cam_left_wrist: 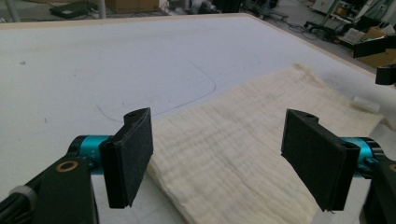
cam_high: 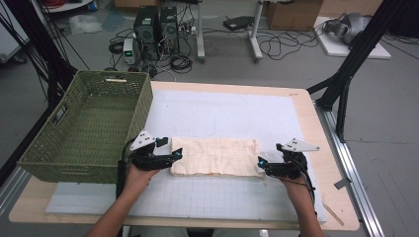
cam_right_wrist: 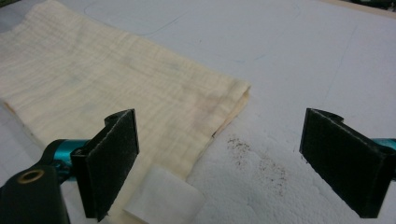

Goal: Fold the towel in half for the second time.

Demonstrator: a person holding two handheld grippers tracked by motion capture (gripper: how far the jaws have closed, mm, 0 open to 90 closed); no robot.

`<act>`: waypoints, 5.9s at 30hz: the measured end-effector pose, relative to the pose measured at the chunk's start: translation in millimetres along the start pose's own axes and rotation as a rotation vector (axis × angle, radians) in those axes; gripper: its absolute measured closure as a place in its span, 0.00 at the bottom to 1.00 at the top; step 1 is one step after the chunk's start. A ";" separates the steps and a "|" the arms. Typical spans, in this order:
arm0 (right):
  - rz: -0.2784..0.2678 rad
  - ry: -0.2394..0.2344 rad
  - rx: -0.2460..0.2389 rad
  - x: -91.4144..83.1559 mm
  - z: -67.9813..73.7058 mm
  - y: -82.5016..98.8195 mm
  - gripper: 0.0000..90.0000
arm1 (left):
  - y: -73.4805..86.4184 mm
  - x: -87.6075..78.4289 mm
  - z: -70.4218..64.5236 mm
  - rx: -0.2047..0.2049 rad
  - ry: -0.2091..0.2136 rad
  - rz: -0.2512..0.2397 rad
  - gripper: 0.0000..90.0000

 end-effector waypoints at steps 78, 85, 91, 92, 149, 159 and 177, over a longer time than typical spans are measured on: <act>0.169 -0.024 0.061 75.2 -23.6 -5.7 0.46 | 22.3 58.4 42.5 0.061 -0.148 0.263 0.94; 0.211 -0.023 0.062 85.9 -25.2 0.1 0.59 | 22.5 58.2 42.3 0.064 -0.150 0.263 0.93; 0.232 -0.043 0.009 86.7 -16.3 -1.8 0.88 | 22.6 57.9 42.0 0.069 -0.152 0.264 0.93; 0.234 -0.048 0.016 86.5 -15.6 -1.6 0.90 | 22.6 57.9 42.0 0.069 -0.152 0.264 0.93; 0.015 -0.134 -0.083 8.0 16.7 3.4 0.93 | 14.4 -9.2 -2.5 0.050 0.013 0.104 0.93; 0.047 -0.148 -0.108 0.7 23.4 13.4 0.93 | 26.8 -18.5 -6.9 0.047 0.019 0.147 0.91; 0.066 -0.143 -0.117 -15.1 23.4 19.8 0.94 | -18.9 -10.8 -14.4 -0.044 0.055 0.019 0.67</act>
Point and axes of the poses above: each handheld gripper's, and its own axes: x roughly forward along the jaws, y roughly out of its underside, z roughly to its left, the point moved 5 cm from there along x, roughly forward along the jaws, and after that the axes turned 14 degrees about -z, right-handed, at the moved point
